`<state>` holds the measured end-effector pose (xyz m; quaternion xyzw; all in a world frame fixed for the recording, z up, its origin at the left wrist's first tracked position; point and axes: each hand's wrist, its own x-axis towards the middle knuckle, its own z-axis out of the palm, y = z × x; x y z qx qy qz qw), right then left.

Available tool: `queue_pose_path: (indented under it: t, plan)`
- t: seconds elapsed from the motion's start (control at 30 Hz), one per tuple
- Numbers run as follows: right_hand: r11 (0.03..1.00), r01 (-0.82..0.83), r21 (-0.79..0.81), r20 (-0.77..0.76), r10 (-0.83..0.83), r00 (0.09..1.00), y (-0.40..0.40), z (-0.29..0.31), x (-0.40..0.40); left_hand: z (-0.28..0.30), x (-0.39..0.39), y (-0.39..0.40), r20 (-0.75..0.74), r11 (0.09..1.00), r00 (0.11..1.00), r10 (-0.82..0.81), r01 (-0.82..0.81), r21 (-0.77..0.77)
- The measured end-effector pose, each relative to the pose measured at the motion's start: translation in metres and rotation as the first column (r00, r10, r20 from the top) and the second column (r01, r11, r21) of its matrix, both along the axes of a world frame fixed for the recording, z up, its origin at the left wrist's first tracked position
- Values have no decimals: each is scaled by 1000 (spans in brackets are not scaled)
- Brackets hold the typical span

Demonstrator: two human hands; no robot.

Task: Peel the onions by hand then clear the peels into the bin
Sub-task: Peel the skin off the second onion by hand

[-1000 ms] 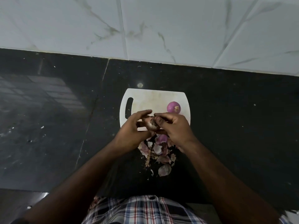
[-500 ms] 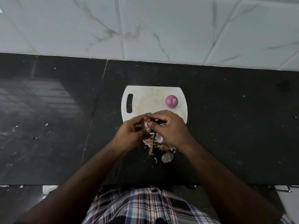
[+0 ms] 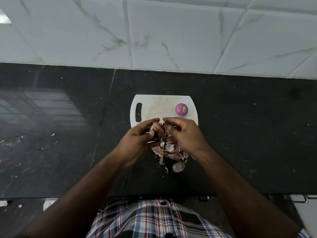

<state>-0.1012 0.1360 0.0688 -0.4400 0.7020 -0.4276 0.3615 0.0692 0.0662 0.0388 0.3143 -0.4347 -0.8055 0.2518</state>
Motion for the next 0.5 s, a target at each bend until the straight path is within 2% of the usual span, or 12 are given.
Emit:
queue_pose_path:
  t: [0.07,0.2,0.27,0.37,0.5]
  plan:
    - [1000,-2,-16,26,3,1000,2,-1,3,1,-1,0,-23,999,1000,-2,2,34]
    - [994,80,-70,-35,-83,996,1,-4,8,2,-6,2,-26,999,999,32,-32,3]
    - [992,95,-81,-66,-100,993,2,-5,7,3,-6,3,-35,996,996,83,-82,34]
    - [994,102,-38,-155,-107,982,6,-9,-1,1,-4,3,-81,993,994,75,-68,93]
    - [996,17,87,-209,2,978,10,-14,-11,-2,-4,4,-94,995,994,58,-50,85]
